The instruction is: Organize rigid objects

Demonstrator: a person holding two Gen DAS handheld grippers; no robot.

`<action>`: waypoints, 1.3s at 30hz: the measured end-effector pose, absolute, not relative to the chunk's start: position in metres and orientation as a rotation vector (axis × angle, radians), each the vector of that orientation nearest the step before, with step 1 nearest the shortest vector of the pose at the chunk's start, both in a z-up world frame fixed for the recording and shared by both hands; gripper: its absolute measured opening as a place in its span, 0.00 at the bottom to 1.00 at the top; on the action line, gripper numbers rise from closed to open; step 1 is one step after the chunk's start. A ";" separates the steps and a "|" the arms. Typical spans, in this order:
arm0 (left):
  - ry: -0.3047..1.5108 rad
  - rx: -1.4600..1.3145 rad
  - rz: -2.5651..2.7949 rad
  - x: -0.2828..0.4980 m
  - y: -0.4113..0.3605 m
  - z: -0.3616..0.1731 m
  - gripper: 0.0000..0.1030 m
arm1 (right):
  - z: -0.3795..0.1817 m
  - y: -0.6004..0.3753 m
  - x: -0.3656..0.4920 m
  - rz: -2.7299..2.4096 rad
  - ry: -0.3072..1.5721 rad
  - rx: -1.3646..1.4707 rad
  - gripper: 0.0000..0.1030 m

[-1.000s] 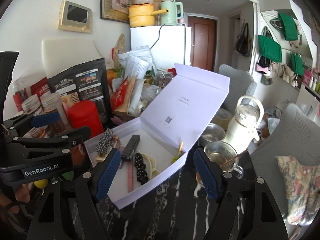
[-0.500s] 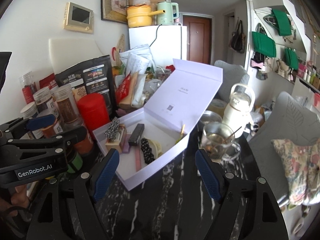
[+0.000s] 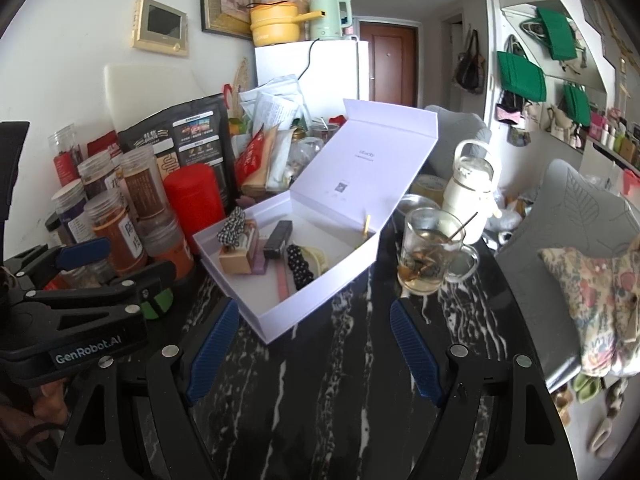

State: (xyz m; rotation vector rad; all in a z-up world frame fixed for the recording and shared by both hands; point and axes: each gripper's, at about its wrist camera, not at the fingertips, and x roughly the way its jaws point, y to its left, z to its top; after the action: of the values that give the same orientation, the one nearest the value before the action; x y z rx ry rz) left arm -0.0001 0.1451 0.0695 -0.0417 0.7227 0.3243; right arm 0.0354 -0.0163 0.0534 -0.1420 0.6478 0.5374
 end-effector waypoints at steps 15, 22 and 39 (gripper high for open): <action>0.725 -0.048 0.338 -0.005 0.150 0.070 0.80 | 0.048 -0.021 0.036 0.525 0.661 -0.139 0.77; 0.740 -0.053 0.332 -0.003 0.151 0.067 0.80 | 0.048 -0.021 0.037 0.523 0.663 -0.141 0.77; 0.749 -0.045 0.332 -0.003 0.151 0.068 0.80 | 0.047 -0.021 0.039 0.514 0.664 -0.152 0.77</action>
State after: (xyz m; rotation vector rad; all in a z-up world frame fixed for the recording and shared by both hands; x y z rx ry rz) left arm -0.0031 0.1512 0.0680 -0.0453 0.7494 0.3316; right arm 0.0390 -0.0208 0.0474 -0.1520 0.6645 0.5143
